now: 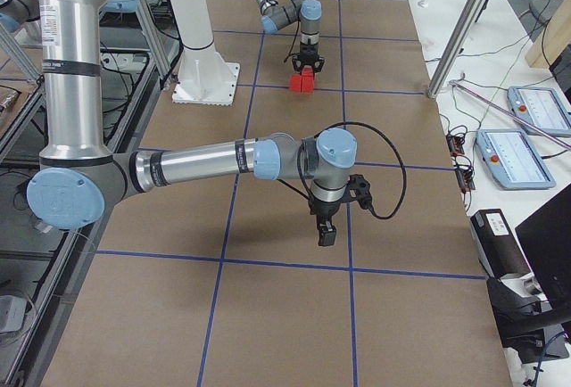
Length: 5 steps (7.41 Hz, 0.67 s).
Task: Form red blocks into L shape at center
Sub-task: 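Lower the red cube beside the farther center cube with the left gripper, then open the left gripper to release the red cube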
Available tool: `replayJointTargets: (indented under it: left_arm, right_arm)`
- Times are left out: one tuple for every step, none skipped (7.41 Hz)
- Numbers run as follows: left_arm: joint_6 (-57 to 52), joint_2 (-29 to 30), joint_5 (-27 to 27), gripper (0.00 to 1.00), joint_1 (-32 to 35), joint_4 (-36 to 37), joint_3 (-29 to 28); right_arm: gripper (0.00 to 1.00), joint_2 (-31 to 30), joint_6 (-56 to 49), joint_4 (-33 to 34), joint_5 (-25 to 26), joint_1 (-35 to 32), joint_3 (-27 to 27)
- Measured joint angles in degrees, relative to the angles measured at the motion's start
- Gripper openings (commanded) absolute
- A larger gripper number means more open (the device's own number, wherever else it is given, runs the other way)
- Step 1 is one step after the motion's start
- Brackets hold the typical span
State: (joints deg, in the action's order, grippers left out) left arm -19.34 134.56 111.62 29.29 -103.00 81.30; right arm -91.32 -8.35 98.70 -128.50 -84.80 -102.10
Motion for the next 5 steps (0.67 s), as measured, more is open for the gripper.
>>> replayJointTargets:
  left_arm:
    - [0.02, 0.01, 0.00, 0.29, -0.01, 0.00, 0.00]
    - [0.05, 0.05, 0.00, 0.29, -0.01, -0.19, 0.00]
    - [0.07, 0.07, 0.00, 0.29, -0.02, -0.82, -0.25]
    - [0.08, 0.08, 0.00, 0.29, -0.02, -1.63, -0.69]
    - [0.09, 0.11, -0.01, 0.35, -0.01, -2.27, -1.03]
  right_arm:
    - [1.00, 0.00, 0.00, 0.00, 0.00, 0.01, 0.02]
    - [1.00, 0.00, 0.00, 0.00, 0.00, 0.01, 0.00]
    - [1.00, 0.00, 0.00, 0.00, 0.00, 0.00, 0.00]
    - [1.00, 0.00, 0.00, 0.00, 0.00, -0.01, 0.02]
    - [1.00, 0.00, 0.00, 0.00, 0.00, -0.01, 0.05]
